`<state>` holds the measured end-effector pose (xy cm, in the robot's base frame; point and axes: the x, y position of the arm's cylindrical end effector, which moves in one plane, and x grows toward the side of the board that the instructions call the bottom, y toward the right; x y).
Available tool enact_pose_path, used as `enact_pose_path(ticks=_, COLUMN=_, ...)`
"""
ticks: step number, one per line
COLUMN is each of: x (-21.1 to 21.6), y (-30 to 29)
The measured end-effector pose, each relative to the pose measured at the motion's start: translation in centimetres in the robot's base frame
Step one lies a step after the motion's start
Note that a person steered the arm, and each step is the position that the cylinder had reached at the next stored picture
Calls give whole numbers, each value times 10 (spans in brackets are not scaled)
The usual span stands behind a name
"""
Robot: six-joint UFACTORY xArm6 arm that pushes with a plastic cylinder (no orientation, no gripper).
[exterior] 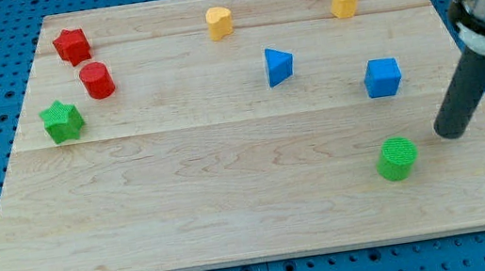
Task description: Push the green circle to the bottom left side of the board
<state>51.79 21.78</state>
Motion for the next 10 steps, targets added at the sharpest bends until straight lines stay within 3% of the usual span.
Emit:
enact_pose_path(ticks=2, x=21, y=-158)
enact_pose_path(ticks=3, x=11, y=-61)
enact_pose_path(ticks=4, x=41, y=-109)
enact_pose_path(ticks=5, x=45, y=-196)
enact_pose_path(ticks=6, x=50, y=-159)
enact_pose_path(ticks=7, x=50, y=-179)
enact_pose_path(ticks=9, x=50, y=-291)
enact_pose_path(ticks=10, x=50, y=-247)
